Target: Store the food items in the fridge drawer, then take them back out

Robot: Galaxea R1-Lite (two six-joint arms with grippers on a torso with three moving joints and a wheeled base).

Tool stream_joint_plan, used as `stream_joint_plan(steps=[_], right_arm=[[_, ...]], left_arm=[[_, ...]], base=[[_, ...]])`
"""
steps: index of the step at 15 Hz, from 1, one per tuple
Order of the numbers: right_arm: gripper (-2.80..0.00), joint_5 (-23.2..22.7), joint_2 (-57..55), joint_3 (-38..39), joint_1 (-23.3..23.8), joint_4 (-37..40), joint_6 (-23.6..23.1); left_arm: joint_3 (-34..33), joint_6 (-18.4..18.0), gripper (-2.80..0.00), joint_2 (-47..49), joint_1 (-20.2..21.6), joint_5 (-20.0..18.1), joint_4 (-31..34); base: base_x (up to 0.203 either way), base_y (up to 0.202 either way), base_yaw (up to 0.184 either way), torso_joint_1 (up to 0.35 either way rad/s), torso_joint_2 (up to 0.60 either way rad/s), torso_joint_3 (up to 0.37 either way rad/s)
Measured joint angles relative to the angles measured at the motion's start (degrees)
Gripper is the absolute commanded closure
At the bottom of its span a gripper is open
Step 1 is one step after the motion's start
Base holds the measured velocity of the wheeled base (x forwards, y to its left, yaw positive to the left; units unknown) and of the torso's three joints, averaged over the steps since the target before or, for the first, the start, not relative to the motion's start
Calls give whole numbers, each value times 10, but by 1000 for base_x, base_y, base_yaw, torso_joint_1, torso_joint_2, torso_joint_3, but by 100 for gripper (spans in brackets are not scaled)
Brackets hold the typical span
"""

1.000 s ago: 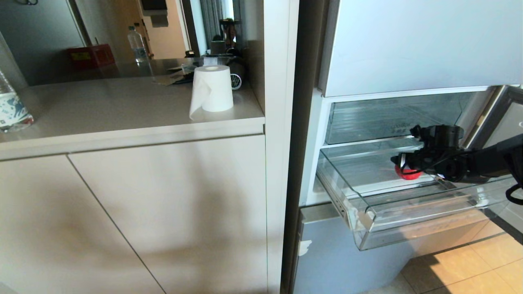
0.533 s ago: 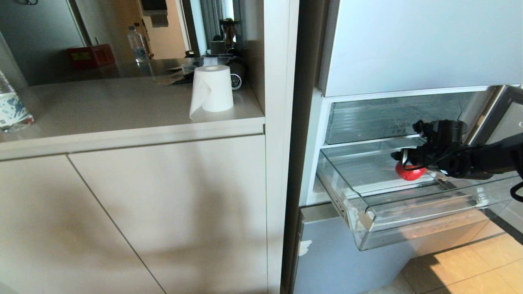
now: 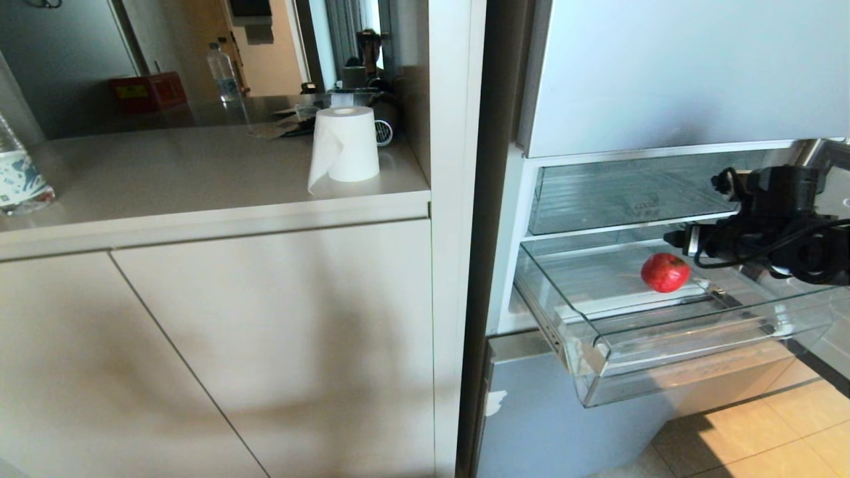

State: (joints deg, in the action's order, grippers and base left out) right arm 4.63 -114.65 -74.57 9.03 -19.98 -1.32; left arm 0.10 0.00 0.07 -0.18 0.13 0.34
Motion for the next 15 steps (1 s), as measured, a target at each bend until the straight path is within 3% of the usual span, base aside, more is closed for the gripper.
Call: stream_joint_plan(steps=[8, 12, 15], right_arm=[[0, 3, 406, 322, -3, -4, 2], [0, 9, 667, 540, -96, 12, -9], [0, 17, 823, 655, -146, 59, -20]], left_arm=[[0, 0, 0, 0, 0, 0, 0], [0, 0, 0, 0, 0, 0, 0], [0, 0, 0, 0, 0, 0, 0]], base=[[0, 0, 0, 0, 0, 0], [0, 0, 0, 0, 0, 0], [0, 0, 0, 0, 0, 0]])
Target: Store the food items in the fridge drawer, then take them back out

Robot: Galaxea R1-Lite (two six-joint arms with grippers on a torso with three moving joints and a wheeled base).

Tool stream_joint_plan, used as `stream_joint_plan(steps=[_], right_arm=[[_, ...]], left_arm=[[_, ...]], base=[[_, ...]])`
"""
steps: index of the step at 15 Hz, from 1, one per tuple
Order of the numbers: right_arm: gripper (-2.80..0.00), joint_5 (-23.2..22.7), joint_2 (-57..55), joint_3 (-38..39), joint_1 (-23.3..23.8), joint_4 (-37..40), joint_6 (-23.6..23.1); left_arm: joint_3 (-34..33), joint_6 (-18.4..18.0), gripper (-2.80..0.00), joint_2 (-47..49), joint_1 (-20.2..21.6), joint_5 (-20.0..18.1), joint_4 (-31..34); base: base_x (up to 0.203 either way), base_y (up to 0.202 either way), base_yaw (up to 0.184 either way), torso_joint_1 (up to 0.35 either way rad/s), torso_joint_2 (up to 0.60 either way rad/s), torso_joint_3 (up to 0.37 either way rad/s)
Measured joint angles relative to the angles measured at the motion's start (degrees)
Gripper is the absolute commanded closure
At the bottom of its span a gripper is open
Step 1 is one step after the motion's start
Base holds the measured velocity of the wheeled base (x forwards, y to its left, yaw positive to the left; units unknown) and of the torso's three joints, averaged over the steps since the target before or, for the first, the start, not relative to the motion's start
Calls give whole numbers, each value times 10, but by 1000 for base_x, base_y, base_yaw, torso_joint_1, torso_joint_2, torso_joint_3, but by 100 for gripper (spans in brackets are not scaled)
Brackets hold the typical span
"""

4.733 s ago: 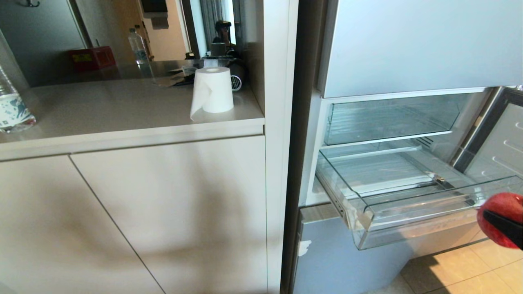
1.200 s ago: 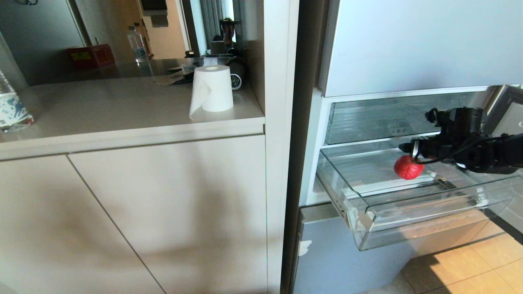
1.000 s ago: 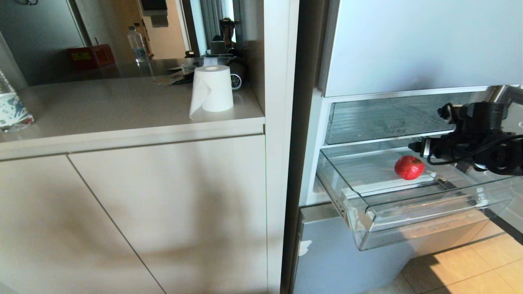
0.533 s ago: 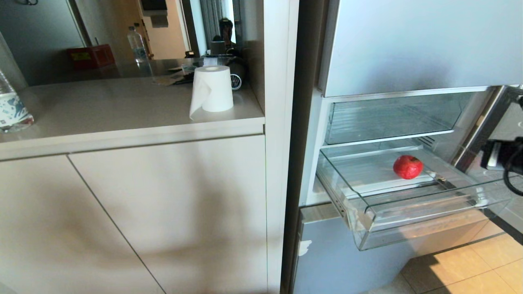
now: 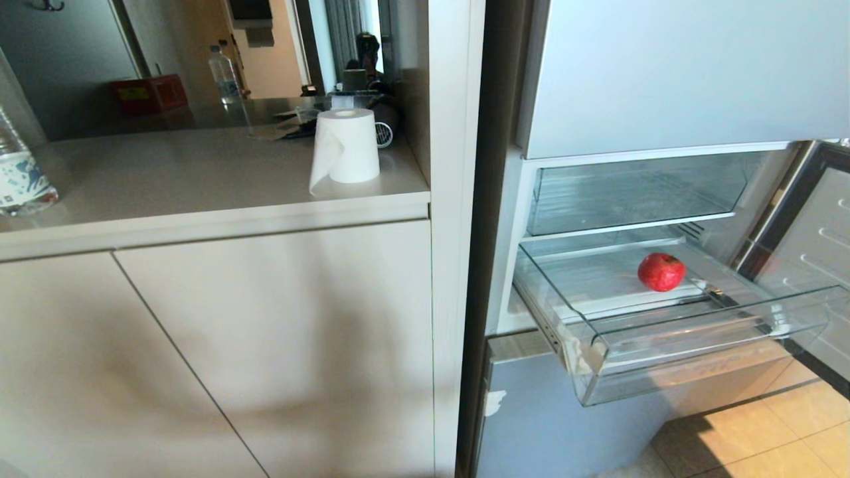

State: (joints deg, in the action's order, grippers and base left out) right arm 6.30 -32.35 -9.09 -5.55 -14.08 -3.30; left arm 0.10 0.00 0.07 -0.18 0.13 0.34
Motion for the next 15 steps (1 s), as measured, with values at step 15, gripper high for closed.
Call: stream_joint_plan(steps=[15], right_arm=[[0, -73, 323, 91, 55, 141, -8]], left_arm=[[0, 0, 0, 0, 0, 0, 0]], base=[[0, 0, 0, 0, 0, 0]])
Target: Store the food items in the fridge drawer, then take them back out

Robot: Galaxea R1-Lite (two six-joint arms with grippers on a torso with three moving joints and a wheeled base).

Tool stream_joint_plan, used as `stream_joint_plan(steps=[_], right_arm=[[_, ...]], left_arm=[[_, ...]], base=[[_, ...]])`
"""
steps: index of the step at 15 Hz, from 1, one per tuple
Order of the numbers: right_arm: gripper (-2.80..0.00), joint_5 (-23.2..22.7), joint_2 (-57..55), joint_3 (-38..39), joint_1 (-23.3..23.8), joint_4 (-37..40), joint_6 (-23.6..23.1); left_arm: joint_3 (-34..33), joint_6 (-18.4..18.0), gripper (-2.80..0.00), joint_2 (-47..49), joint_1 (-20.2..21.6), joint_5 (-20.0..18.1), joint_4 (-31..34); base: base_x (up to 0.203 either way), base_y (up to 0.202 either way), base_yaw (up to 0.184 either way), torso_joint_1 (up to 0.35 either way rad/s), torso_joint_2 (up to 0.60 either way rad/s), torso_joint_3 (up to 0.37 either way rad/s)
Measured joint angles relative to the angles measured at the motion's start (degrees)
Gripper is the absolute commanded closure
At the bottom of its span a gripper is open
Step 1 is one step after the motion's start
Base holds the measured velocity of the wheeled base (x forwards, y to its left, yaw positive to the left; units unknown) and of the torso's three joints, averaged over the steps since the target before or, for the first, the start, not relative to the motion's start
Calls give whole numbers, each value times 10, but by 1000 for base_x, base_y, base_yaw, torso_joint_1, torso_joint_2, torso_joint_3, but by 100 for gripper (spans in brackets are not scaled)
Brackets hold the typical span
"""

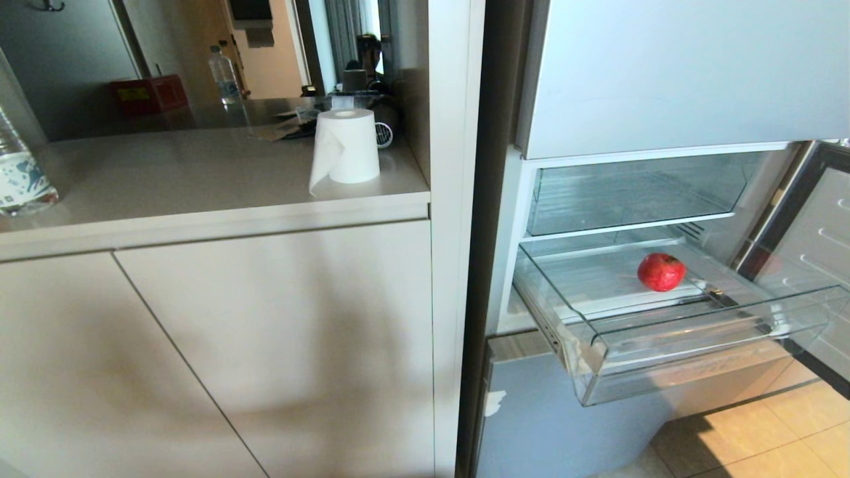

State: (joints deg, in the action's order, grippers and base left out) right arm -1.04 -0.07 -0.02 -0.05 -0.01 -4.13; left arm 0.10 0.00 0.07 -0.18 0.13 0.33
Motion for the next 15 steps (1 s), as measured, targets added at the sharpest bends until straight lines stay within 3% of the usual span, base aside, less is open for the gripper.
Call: stream_joint_plan(steps=[4, 15], right_arm=[[0, 0, 2, 0, 0, 1, -5], [0, 5, 2, 0, 0, 1, 16]], left_arm=[[0, 0, 0, 0, 0, 0, 0], [0, 0, 0, 0, 0, 0, 0]], base=[[1, 0, -26, 1, -1, -1], [1, 8, -175, 2, 1, 1]])
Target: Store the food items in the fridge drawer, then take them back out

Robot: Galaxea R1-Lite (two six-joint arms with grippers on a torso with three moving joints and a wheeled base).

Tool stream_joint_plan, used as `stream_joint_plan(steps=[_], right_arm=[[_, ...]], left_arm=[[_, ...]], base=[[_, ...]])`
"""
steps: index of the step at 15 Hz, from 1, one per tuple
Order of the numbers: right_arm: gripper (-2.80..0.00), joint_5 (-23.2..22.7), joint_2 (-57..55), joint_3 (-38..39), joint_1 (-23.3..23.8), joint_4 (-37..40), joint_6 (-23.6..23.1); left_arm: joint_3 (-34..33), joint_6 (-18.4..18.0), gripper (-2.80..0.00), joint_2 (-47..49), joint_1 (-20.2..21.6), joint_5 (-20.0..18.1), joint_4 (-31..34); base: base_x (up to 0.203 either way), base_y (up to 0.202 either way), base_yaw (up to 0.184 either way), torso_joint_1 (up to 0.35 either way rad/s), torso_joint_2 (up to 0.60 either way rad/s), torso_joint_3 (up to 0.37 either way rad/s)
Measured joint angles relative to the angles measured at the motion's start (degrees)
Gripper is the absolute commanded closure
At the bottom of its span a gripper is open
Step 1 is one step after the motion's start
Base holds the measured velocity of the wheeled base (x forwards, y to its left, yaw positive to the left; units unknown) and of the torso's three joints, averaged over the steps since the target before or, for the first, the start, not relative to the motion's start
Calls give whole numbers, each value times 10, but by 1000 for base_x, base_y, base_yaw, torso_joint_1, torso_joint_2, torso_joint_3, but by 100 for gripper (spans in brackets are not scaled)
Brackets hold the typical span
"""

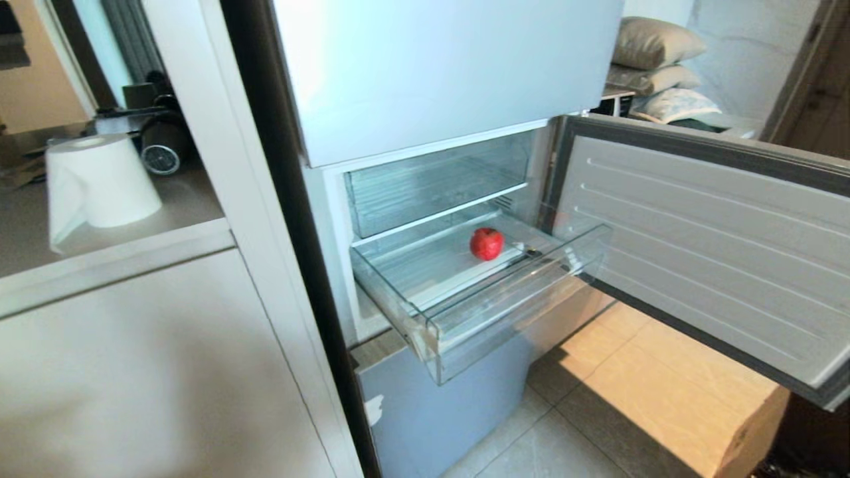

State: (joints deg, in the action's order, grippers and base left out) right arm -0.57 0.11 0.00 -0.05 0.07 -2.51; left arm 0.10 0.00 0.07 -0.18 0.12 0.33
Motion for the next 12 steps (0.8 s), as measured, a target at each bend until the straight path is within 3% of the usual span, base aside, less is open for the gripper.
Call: stream_joint_plan(steps=[4, 7, 9, 12], right_arm=[[0, 4, 0, 0, 1, -1, 23], [0, 11, -15, -6, 1, -1, 21], [0, 38, -60, -40, 5, -7, 32], [0, 69, -204, -98, 35, -33, 90]], left_arm=[[0, 0, 0, 0, 0, 0, 0], [0, 0, 0, 0, 0, 0, 0], [0, 0, 0, 0, 0, 0, 0], [0, 0, 0, 0, 0, 0, 0]], base=[[0, 7, -155, 3, 4, 4], [0, 0, -26, 1, 0, 1], [0, 0, 0, 0, 0, 0], [0, 0, 0, 0, 0, 0]])
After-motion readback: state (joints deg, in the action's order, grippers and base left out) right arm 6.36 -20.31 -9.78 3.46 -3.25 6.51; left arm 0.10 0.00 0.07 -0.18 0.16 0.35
